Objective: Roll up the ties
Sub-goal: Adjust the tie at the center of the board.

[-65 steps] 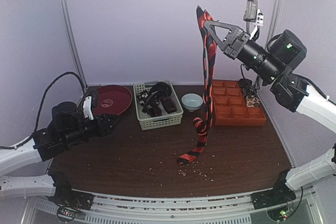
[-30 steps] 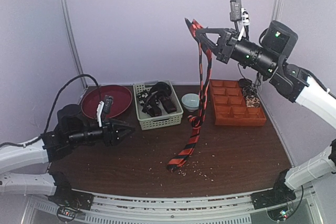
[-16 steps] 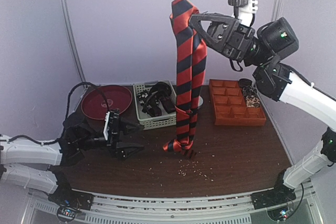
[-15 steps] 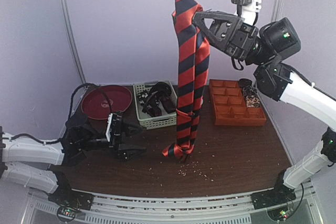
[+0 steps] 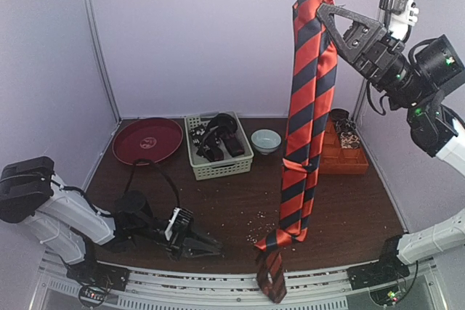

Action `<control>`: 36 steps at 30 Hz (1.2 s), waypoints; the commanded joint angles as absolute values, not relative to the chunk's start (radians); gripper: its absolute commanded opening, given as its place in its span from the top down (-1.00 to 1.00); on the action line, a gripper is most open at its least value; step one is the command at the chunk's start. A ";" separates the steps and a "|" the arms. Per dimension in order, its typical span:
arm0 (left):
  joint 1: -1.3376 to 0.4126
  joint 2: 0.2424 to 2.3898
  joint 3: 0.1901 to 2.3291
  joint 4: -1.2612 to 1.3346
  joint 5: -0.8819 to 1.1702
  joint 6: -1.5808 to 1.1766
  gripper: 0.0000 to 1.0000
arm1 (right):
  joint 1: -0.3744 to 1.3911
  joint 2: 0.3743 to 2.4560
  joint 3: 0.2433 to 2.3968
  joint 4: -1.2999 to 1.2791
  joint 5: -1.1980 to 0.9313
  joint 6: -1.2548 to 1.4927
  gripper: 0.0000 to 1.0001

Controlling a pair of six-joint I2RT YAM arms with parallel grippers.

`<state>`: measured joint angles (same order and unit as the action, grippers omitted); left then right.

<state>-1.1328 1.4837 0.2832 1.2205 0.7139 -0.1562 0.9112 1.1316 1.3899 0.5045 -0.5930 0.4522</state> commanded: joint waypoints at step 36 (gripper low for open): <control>-1.222 1.498 0.203 1.547 -0.045 -0.061 1.00 | 0.722 1.110 1.140 0.595 -0.548 0.502 1.00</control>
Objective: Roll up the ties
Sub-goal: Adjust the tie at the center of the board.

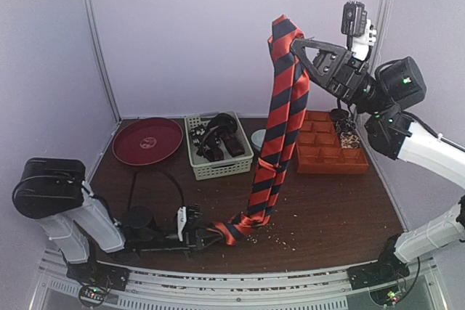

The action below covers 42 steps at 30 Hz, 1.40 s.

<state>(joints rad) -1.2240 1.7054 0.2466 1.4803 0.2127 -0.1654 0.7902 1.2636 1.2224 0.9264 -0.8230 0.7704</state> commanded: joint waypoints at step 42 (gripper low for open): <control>-1.126 1.201 0.542 -0.126 -0.036 -0.790 0.22 | 0.442 0.971 0.622 0.186 0.033 0.439 1.00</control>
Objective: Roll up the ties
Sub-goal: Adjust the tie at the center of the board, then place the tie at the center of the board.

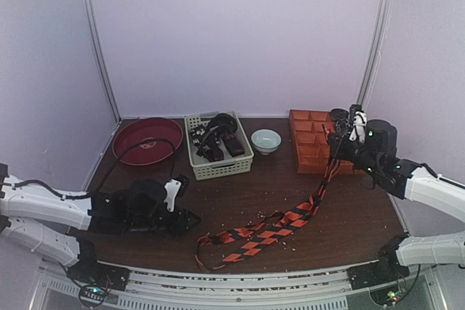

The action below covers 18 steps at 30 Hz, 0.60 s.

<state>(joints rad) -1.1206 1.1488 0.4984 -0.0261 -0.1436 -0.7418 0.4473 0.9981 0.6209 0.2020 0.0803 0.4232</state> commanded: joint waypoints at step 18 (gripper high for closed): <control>-1.157 1.470 0.651 -0.166 0.080 -0.724 0.62 | 0.438 0.964 0.593 0.234 0.165 0.522 1.00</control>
<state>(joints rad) -1.1400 1.4265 0.5907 -0.1692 0.0711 -0.7654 0.4473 0.9684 0.5999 0.1925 0.1047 0.5030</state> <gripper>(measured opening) 0.287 0.028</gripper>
